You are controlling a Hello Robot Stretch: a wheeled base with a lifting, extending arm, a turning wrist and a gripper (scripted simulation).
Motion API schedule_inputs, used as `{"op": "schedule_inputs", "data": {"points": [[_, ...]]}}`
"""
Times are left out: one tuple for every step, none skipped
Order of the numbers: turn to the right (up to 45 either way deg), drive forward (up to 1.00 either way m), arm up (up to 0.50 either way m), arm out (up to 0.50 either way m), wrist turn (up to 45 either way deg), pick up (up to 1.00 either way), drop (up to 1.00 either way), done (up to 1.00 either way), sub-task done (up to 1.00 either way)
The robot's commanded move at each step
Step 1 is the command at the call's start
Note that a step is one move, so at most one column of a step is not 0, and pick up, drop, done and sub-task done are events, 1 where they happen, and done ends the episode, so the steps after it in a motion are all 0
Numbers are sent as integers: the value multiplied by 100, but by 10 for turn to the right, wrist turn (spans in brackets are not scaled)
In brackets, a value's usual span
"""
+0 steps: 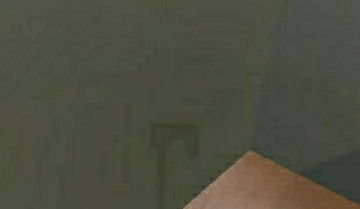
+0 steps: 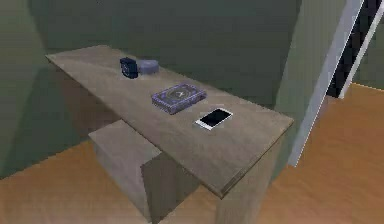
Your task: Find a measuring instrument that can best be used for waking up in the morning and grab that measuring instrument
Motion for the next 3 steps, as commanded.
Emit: {"op": "schedule_inputs", "data": {"points": [[390,0,0,0,0,0,0,0,0],[0,60,0,0,0,0,0,0,0],[-270,0,0,0,0,0,0,0,0]]}}
